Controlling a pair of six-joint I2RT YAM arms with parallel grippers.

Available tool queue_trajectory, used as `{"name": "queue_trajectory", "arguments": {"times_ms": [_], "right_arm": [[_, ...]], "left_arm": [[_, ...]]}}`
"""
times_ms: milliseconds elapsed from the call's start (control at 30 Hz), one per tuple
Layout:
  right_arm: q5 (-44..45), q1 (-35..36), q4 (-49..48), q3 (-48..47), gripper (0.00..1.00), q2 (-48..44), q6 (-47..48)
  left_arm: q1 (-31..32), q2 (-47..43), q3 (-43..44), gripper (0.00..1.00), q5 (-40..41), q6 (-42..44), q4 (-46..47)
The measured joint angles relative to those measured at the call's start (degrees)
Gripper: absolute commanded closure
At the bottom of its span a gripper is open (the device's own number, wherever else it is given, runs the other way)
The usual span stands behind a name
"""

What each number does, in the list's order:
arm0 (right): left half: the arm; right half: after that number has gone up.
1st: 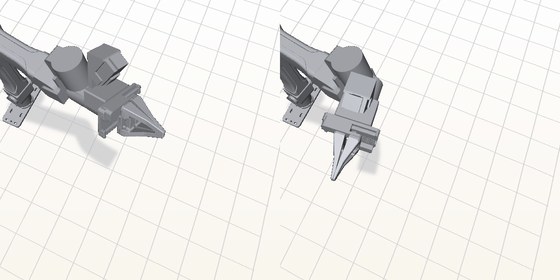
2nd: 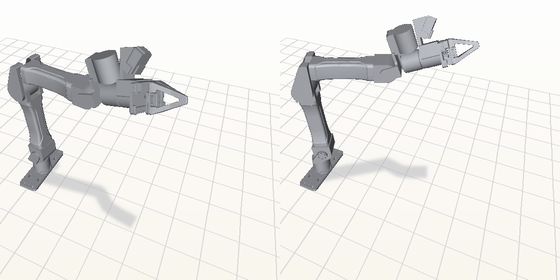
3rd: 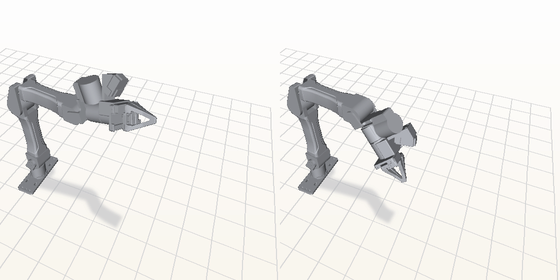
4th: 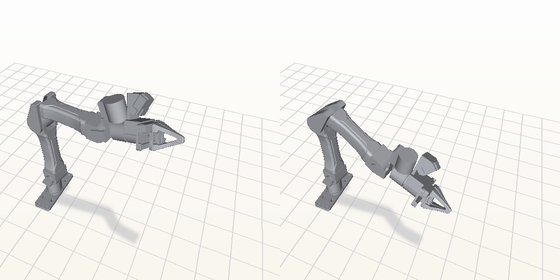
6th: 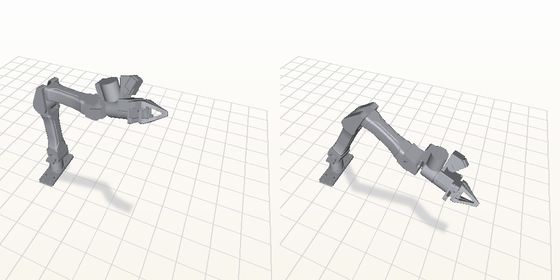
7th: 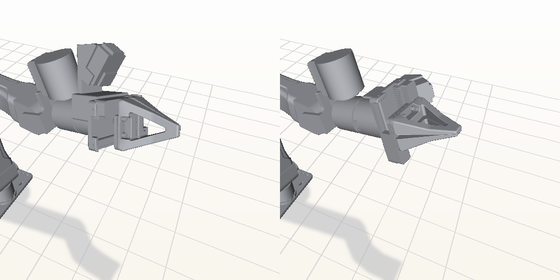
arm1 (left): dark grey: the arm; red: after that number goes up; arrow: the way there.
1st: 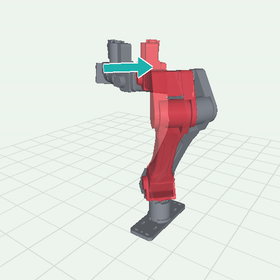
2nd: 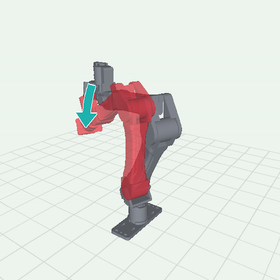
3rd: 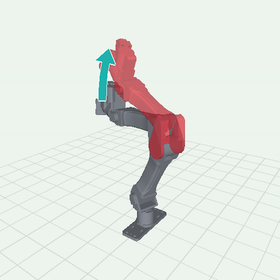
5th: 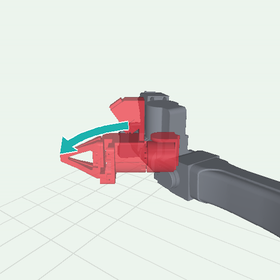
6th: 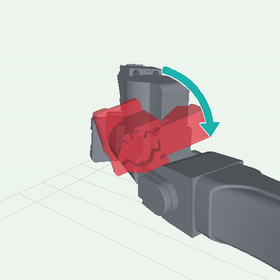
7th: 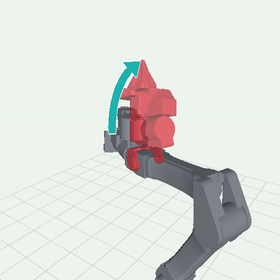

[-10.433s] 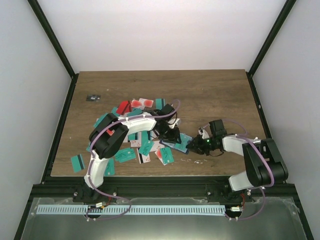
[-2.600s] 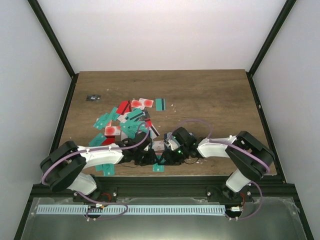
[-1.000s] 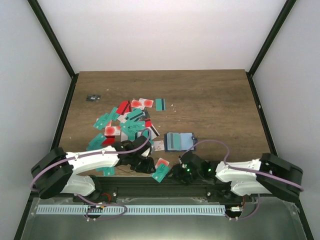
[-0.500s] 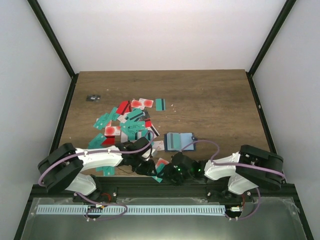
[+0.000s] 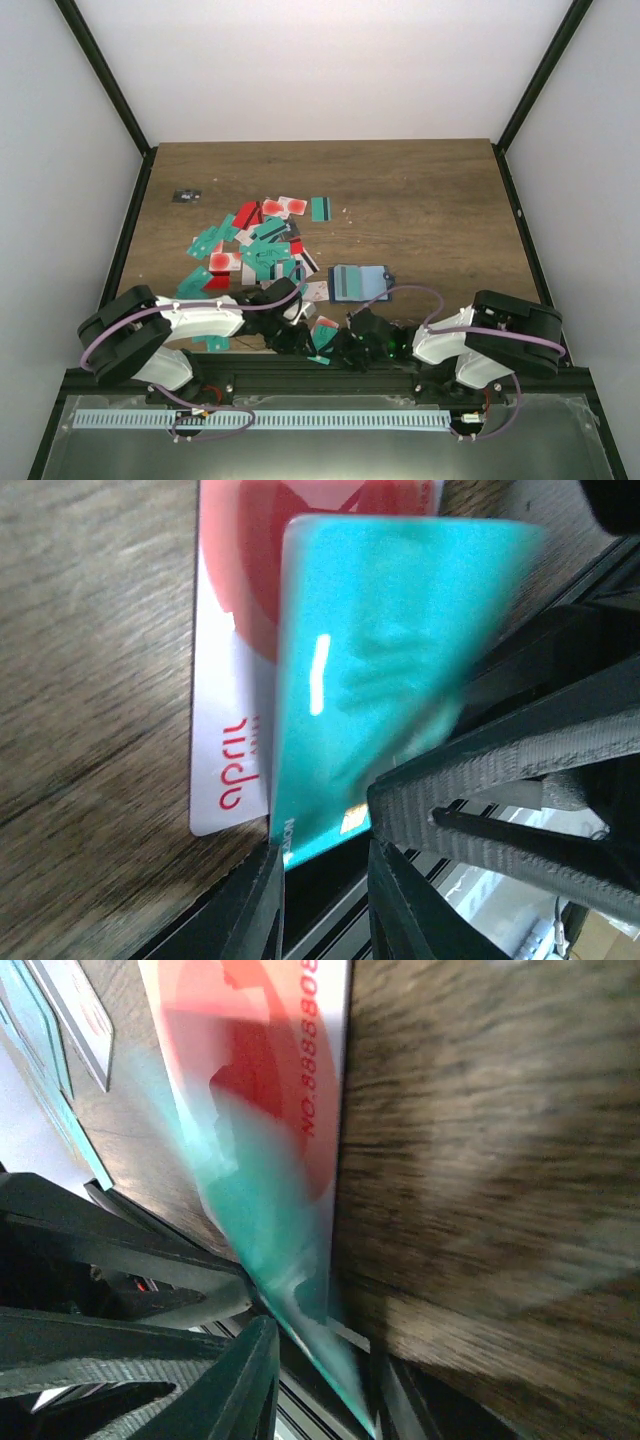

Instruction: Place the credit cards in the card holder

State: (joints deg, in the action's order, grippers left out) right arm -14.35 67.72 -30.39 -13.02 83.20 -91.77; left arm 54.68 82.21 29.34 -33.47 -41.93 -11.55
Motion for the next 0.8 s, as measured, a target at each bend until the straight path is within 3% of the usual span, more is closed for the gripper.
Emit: {"name": "queue_trajectory", "arguments": {"times_ms": [133, 233, 533, 667, 800], "right_arm": [[0.3, 0.0, -1.1, 0.7, 0.91, -0.1, 0.1], [0.3, 0.0, -0.5, 1.1, 0.96, -2.1, 0.1], [-0.2, -1.6, 14.2, 1.1, 0.99, -19.8, 4.8], [-3.6, -8.5, 23.0, -0.7, 0.99, -28.6, 11.1], [-10.6, -20.6, 30.7, -6.4, 0.99, -33.5, 20.6]], "left_arm": [[0.1, 0.0, -0.6, 0.74, -0.2, -1.2, 0.0], [0.1, -0.6, -0.6, 0.73, 0.2, -2.0, -0.4], [0.0, -12.0, 6.0, 0.67, 7.4, -2.9, -11.1], [-1.2, -15.9, 12.5, 0.64, 11.1, -2.6, -16.7], [-3.8, -17.3, 19.3, 0.57, 13.9, -1.7, -21.9]]}}
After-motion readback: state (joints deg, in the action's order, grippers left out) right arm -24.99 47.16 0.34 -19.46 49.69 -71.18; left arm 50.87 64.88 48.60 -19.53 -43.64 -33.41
